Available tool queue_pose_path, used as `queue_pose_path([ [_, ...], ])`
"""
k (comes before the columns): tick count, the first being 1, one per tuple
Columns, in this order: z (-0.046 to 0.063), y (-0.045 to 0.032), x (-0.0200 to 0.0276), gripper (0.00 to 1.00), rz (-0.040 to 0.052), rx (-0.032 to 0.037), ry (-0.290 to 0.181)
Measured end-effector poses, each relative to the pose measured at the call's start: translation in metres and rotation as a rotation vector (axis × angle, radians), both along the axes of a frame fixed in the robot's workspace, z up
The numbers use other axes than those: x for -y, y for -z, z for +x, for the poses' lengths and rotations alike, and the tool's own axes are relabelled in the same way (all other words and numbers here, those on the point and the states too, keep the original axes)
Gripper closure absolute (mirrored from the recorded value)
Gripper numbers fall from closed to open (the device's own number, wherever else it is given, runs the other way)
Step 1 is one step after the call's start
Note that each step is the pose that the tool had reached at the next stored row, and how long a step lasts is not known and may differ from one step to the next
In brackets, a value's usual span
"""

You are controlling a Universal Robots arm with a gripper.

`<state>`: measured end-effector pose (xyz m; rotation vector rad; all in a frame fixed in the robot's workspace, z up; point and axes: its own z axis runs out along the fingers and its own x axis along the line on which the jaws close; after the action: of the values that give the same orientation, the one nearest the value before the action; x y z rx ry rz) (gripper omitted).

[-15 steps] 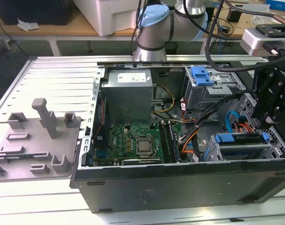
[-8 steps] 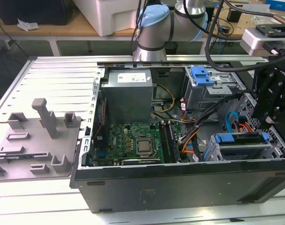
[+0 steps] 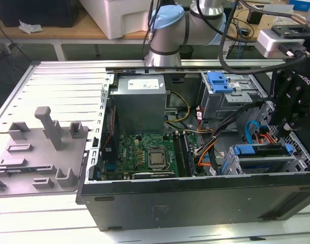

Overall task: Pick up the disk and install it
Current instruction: 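Insert the second disk wire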

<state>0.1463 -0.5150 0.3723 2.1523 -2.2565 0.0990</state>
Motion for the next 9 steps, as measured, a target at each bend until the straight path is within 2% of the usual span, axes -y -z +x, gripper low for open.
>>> queue_pose_path([
  [1,-0.003,0.0001,-0.0035,0.64,-0.0008,0.0,0.0],
  [3,-0.01,0.0004,-0.0046,0.64,-0.0011,0.0005,0.0],
  [7,-0.014,0.0011,-0.007,0.64,-0.0026,0.0008,0.0],
  [8,-0.014,0.0013,-0.0078,0.65,-0.0031,0.0009,0.0],
  [9,-0.014,0.0016,-0.0091,0.72,-0.0039,0.0008,0.0],
])
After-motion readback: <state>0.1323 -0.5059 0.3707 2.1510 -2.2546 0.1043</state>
